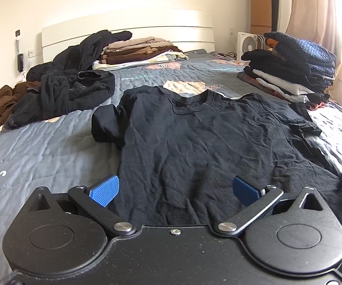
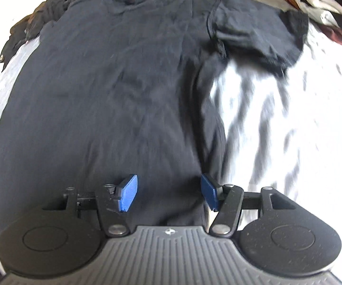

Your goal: Fold clothes

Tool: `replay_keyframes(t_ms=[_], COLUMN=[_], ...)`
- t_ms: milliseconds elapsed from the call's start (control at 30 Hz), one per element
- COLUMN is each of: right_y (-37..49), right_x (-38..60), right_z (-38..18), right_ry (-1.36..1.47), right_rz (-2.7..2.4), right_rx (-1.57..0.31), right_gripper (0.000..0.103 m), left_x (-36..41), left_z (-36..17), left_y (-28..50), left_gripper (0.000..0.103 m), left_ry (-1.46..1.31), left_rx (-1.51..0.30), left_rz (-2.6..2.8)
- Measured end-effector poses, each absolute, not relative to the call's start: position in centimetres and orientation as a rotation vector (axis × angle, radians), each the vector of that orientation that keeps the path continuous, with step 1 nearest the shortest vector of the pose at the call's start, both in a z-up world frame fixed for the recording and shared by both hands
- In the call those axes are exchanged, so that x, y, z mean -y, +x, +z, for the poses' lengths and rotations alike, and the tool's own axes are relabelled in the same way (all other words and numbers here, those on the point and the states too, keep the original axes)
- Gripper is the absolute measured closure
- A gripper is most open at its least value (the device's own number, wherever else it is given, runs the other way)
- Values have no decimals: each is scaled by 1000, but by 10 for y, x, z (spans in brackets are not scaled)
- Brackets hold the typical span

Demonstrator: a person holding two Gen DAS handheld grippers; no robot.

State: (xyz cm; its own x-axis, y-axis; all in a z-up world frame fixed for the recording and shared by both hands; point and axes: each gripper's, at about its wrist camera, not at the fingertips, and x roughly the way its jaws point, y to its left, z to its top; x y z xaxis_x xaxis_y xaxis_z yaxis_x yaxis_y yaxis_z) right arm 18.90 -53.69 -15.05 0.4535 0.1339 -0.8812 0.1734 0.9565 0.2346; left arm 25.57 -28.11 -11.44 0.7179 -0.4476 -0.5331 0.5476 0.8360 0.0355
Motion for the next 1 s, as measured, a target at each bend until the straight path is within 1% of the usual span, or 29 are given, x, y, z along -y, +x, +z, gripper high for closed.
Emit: replay_keyframes(t_ms=[67, 267, 333, 467, 533, 700, 767, 900, 1000], right_y=[179, 179, 191, 220, 228, 235, 232, 231, 233], right_x=[534, 502, 479, 440, 434, 438, 443, 455, 455], right_z=[-136, -95, -90, -88, -92, -102, -104, -110, -115], right_ry=[342, 580, 570, 444, 439, 438, 449, 496, 491], right_rz=[-64, -79, -66, 6, 42, 68, 70, 40, 66], right_rx=[-1055, -674, -613, -602, -585, -586, -588, -575, -580], right_gripper=[44, 43, 41, 34, 31, 28, 28, 27, 27], left_x=[277, 250, 235, 205, 193, 182, 187, 203, 215], left_z=[-111, -100, -97, -95, -96, -96, -102, -123, -144], left_y=[257, 266, 271, 288, 311, 376, 407, 465, 491], left_gripper=[0, 0, 0, 0, 0, 0, 0, 0, 2], left_ry=[173, 61, 16, -101, -174, -311, -335, -353, -398], left_rx=[-538, -544, -527, -497, -512, -509, -550, -692, -803], left_rz=[-551, -502, -488, -462, -429, -410, -418, -457, -507])
